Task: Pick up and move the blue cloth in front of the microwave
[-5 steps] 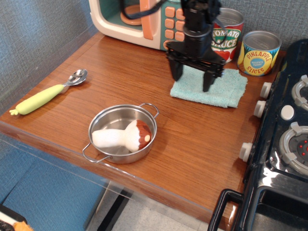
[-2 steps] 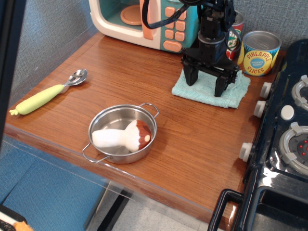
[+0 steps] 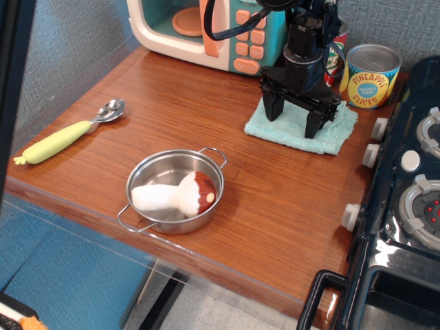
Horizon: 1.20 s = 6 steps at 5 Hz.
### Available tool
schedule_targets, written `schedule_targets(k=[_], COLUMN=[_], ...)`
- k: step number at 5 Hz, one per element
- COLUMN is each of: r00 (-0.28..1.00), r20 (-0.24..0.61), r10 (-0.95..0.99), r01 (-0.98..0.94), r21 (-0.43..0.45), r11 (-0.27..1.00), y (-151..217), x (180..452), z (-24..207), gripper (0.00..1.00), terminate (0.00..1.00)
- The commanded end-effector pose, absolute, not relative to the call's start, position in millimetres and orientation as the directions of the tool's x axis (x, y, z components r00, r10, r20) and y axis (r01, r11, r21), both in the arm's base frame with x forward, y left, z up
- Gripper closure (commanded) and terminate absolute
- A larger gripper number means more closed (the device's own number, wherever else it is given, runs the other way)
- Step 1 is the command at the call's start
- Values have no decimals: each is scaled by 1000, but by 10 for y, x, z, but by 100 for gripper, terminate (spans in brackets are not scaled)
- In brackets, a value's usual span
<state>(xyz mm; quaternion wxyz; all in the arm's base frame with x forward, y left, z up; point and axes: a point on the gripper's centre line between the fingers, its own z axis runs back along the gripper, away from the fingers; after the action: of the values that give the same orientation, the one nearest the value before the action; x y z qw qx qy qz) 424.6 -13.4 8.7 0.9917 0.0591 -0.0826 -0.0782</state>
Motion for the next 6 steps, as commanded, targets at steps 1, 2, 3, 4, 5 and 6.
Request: schedule_targets(k=[1,2,3,4,5,6], r00=[990,993,996,998,999,999], r20=[101,94,69,36,31,35], r10=[-101,-76,-61,-57,-20,10], r01=[84,61,50,50,15,-14], r21=[161,151,146,156,142,133], r11=[983,987,988,986,990,991], y=[717,1051,1429,1767,2033,2270], x=[4093,4070,4003,3960,3942,3928], z=[152,187,130,115,111,147], gripper=[0,0,0,0,0,0], terminate=[0,0,0,0,0,0])
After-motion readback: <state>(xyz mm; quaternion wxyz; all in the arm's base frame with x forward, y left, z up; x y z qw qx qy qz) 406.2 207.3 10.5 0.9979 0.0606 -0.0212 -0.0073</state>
